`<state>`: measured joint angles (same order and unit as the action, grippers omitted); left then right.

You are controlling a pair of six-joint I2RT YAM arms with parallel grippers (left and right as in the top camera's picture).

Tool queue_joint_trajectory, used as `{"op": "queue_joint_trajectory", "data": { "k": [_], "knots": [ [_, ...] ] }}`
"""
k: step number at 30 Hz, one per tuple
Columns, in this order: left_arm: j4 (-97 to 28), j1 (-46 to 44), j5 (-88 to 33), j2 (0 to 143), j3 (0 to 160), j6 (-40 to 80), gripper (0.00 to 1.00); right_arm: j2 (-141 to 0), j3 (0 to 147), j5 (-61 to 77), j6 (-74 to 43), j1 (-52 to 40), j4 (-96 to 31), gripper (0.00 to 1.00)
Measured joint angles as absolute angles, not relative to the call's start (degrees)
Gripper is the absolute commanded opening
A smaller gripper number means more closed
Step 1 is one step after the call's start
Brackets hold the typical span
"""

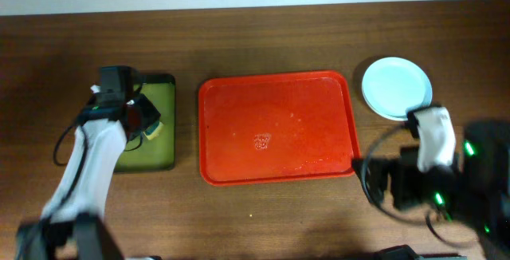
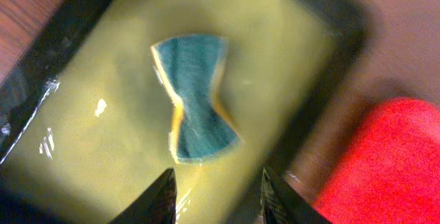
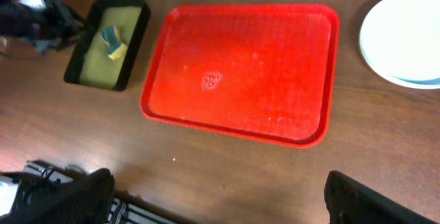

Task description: Clean dirty plates on tray and stack at the side

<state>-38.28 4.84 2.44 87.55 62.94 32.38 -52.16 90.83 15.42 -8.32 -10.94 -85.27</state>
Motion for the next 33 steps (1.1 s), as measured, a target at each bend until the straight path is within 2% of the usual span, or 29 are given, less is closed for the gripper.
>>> {"op": "queue_joint_trajectory", "data": {
  "k": [2, 4, 6, 7, 8, 9, 15, 33],
  "knots": [
    [-41.6, 4.8, 0.5, 81.6, 63.5, 32.4, 0.41, -48.1, 90.6, 15.2, -8.3, -10.9, -86.6, 0.99],
    [-46.3, 4.8, -1.6, 73.7, 64.0, 32.4, 0.57, -43.2, 89.4, 15.0, -8.3, -10.9, -87.4, 0.99],
    [-52.2, 4.8, -2.8, 67.2, 64.4, 32.2, 0.65, -38.0, 87.0, 15.0, -8.3, -10.9, -87.9, 0.99],
    [-54.2, 4.8, -3.1, 64.9, 64.4, 31.8, 0.76, -35.5, 85.3, 15.0, -8.3, -10.9, -88.1, 0.99],
    [-57.5, 4.9, -3.7, 62.2, 64.4, 31.3, 0.96, -33.4, 83.7, 14.9, -8.3, -10.9, -88.1, 0.99],
    [-59.1, 4.8, -3.8, 60.6, 64.4, 31.2, 0.99, -31.3, 81.9, 14.9, -8.3, -10.9, -88.3, 0.98],
    [-62.8, 4.9, -4.3, 55.7, 64.0, 30.6, 0.99, -28.2, 78.0, 14.8, -8.3, -10.9, -88.3, 0.99],
    [-62.8, 4.9, -4.3, 55.9, 63.7, 30.7, 0.99, -28.2, 77.9, 14.8, -8.3, -10.9, -88.3, 0.99]
  ]
}}
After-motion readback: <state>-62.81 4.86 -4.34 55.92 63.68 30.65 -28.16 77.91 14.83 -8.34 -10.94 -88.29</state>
